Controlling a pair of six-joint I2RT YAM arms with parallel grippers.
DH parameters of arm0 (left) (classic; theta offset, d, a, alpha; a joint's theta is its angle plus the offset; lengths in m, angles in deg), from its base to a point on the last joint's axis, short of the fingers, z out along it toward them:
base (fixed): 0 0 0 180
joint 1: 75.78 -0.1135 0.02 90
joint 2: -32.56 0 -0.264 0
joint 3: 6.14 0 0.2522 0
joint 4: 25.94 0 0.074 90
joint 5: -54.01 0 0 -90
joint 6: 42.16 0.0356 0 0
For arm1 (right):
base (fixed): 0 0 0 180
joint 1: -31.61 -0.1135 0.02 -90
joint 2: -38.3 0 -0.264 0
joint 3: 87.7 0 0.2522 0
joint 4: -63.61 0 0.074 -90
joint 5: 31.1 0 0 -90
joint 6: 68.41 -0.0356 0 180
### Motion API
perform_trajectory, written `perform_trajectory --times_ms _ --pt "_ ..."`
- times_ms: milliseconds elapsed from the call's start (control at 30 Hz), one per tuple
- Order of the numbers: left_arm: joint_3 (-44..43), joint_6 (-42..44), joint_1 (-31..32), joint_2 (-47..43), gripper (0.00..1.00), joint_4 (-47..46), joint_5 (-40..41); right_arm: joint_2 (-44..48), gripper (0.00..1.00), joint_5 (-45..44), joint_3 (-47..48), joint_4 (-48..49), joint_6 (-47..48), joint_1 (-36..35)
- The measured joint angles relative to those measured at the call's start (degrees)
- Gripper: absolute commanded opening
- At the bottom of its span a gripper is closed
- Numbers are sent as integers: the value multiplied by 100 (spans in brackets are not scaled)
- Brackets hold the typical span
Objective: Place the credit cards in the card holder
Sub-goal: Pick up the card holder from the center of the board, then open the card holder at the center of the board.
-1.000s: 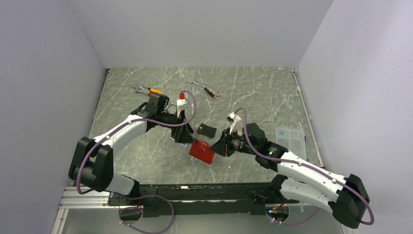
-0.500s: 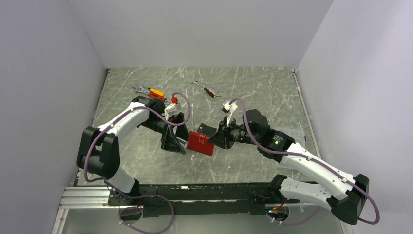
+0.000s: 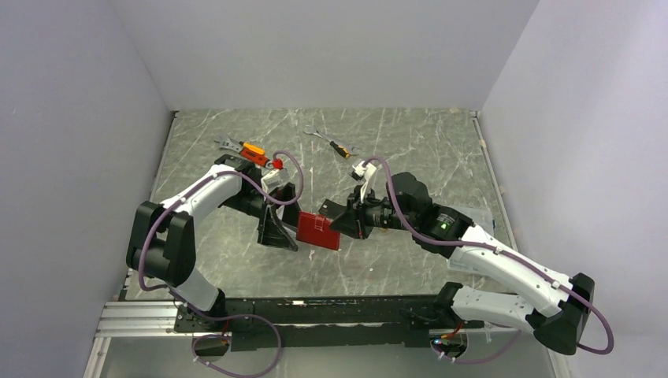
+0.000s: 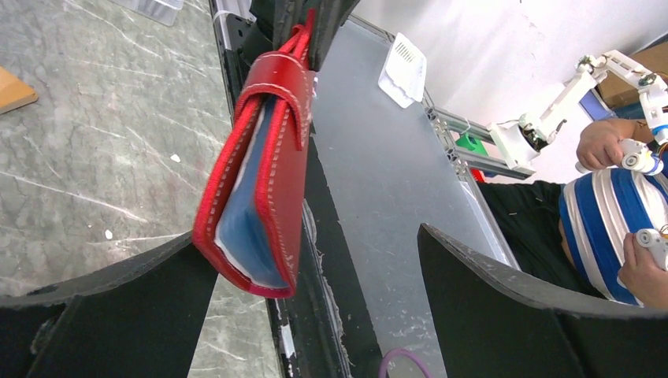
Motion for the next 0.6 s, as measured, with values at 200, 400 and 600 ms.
perform_trajectory --times_ms 200,400,600 --pt "-382 -186 -11 98 99 87 7 -55 0 -116 190 -22 39 -160" --pt "-1941 -916 -131 232 100 -26 13 0 0 -503 459 -310 164 -177" --pt "-1150 -4332 -254 -933 99 -3077 1480 146 0 -778 603 -461 251 -177"
